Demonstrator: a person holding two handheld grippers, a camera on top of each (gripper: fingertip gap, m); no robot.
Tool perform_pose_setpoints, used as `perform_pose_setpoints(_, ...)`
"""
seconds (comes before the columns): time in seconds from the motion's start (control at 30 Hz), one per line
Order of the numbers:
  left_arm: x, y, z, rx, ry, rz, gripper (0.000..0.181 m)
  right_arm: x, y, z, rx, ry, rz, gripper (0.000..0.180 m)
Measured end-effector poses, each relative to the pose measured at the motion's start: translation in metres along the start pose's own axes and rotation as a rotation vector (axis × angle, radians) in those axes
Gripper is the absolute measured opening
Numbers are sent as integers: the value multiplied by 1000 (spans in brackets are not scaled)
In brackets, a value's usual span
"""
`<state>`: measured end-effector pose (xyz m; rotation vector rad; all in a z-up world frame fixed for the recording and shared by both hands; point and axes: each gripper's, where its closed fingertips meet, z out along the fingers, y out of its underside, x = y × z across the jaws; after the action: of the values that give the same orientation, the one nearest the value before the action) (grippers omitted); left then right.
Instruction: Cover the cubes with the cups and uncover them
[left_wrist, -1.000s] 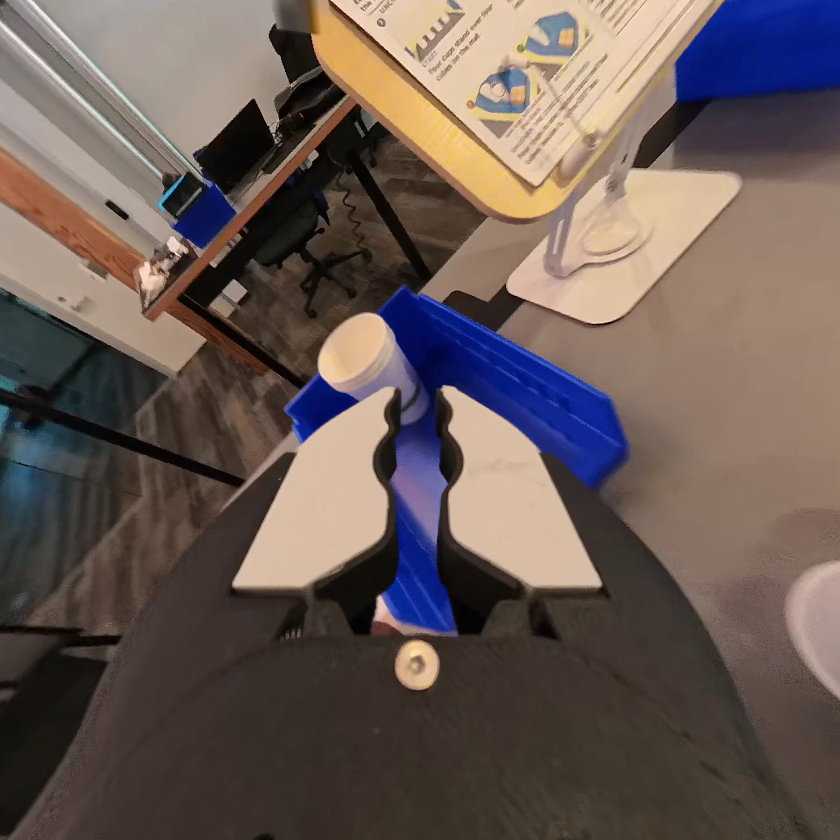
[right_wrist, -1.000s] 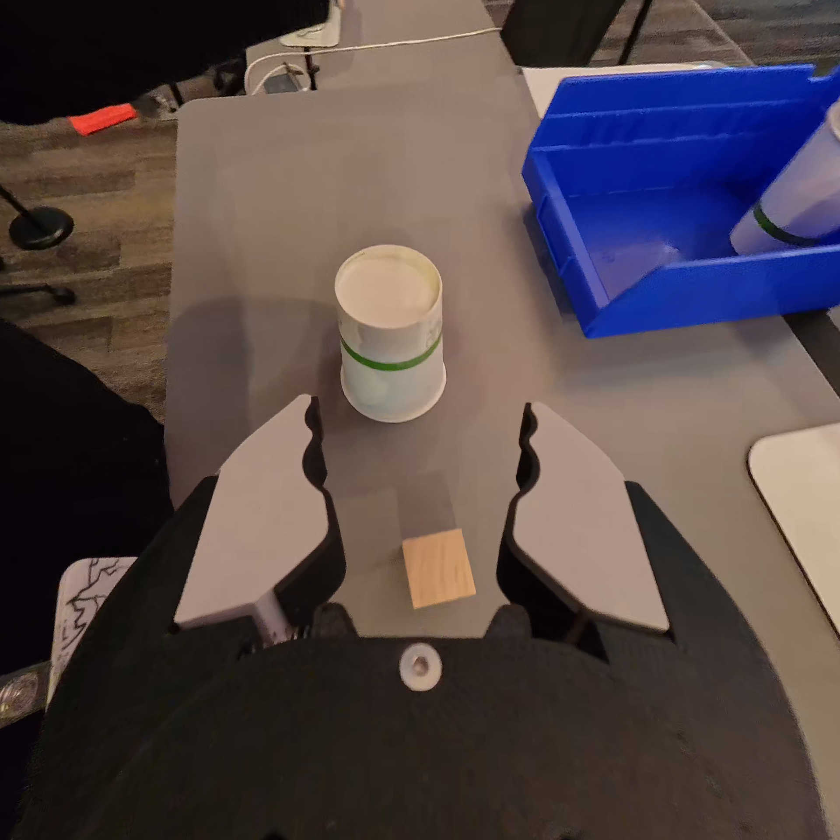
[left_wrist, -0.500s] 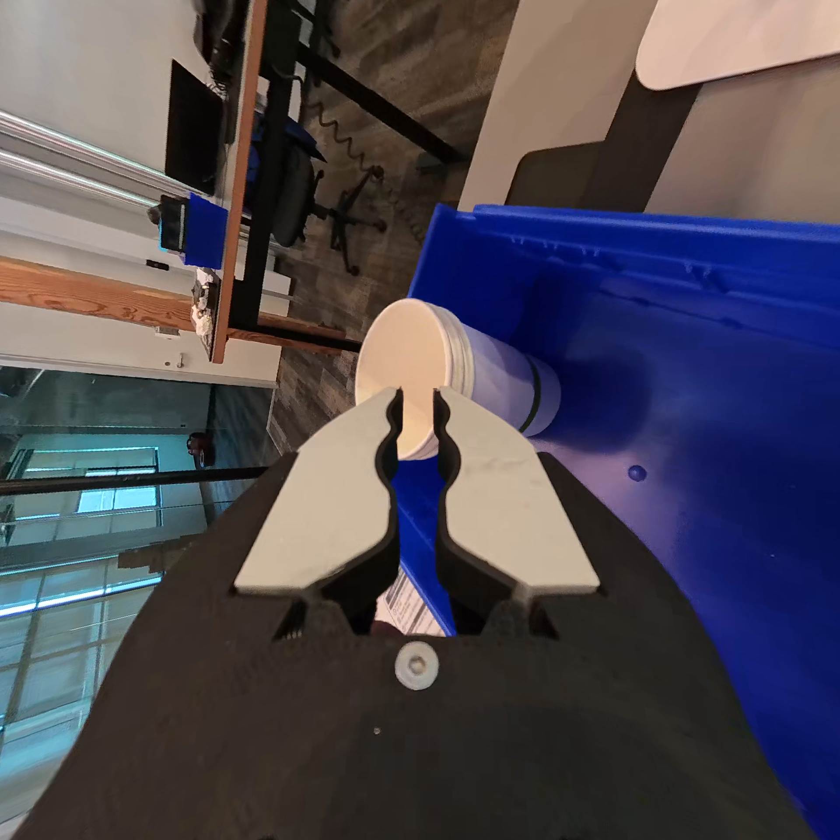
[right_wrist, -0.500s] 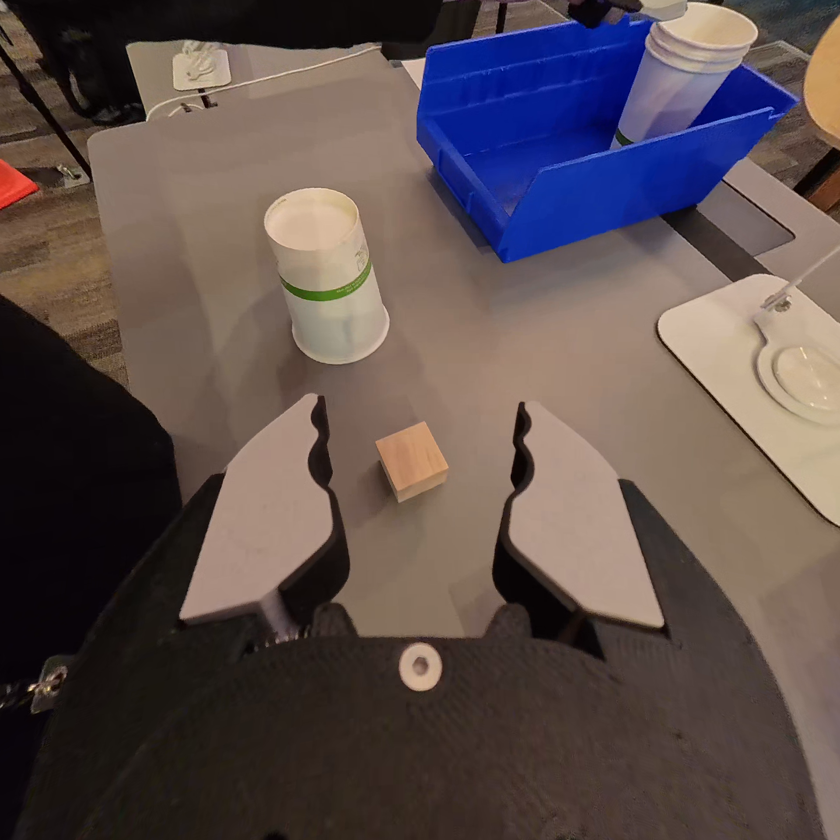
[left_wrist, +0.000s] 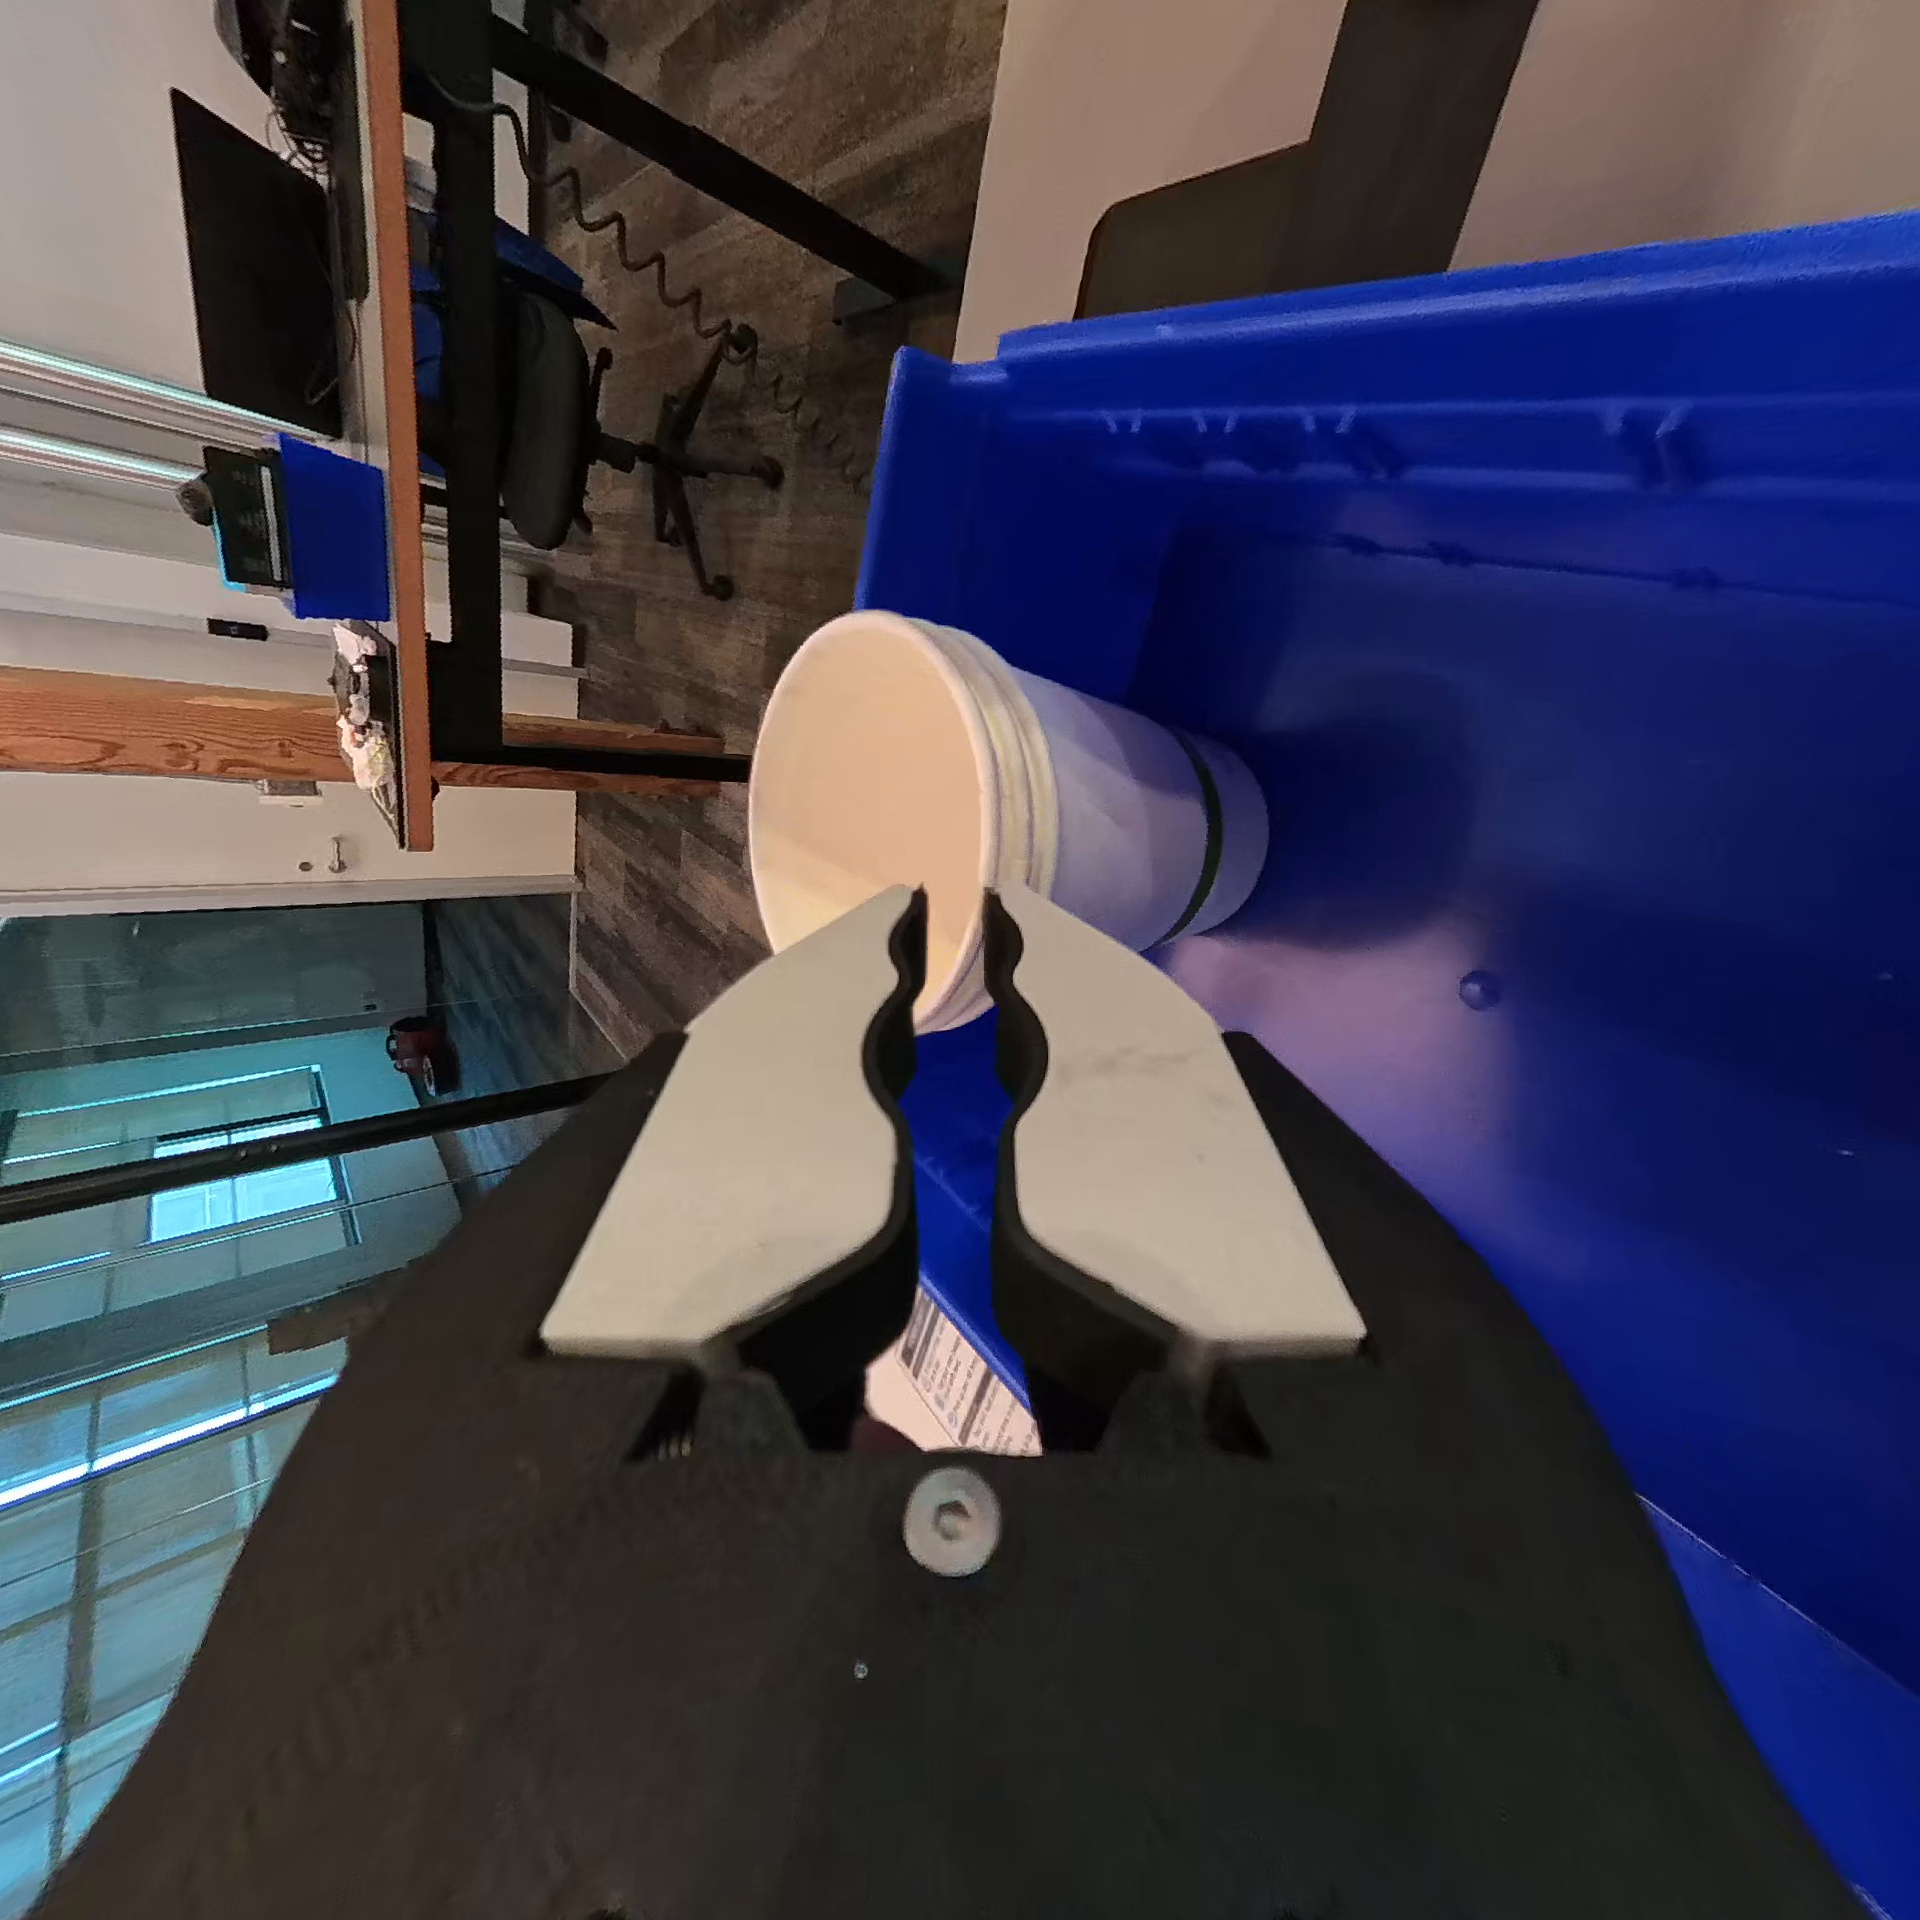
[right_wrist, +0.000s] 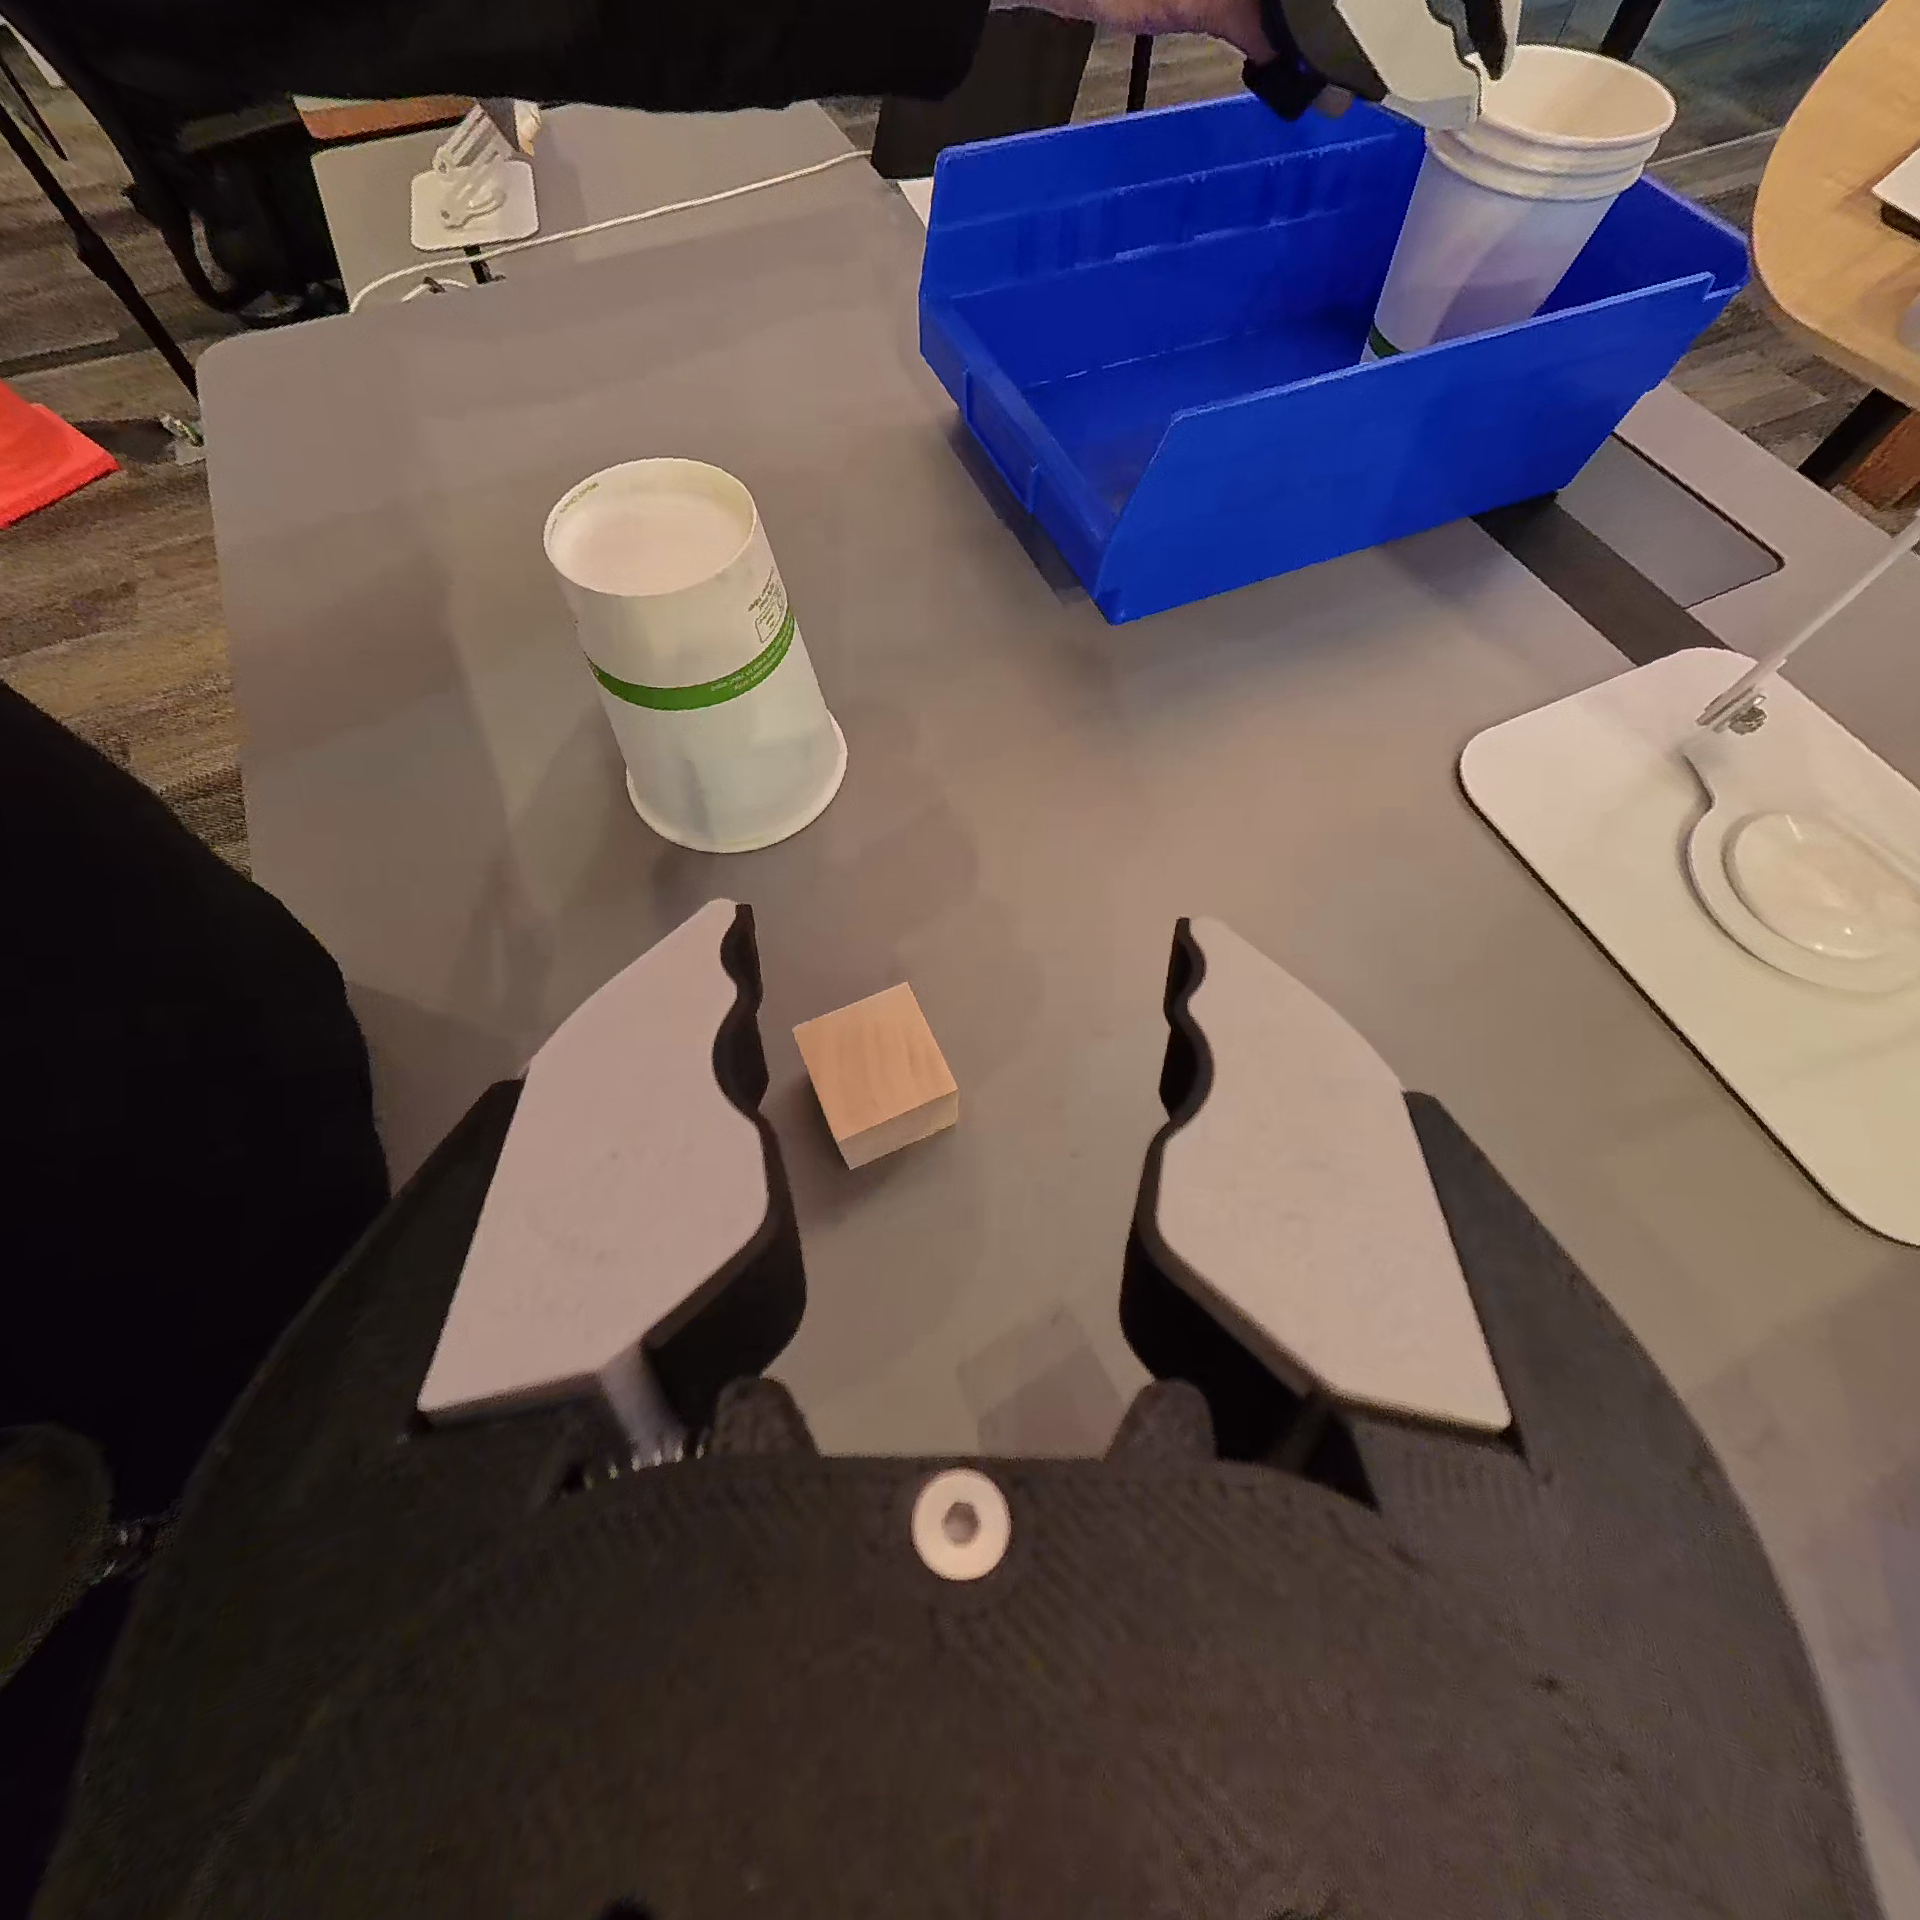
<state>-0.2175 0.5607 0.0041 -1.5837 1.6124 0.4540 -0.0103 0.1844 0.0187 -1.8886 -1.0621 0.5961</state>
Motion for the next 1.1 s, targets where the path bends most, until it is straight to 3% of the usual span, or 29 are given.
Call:
perform_pose_setpoints(0.77,5,1,6,17,146,30,4,1,0,11,4,-13,21,73)
perform_pose_setpoints(1.1,0,-3,2,24,110,39,3,2,-1,13,7,-9,18,72)
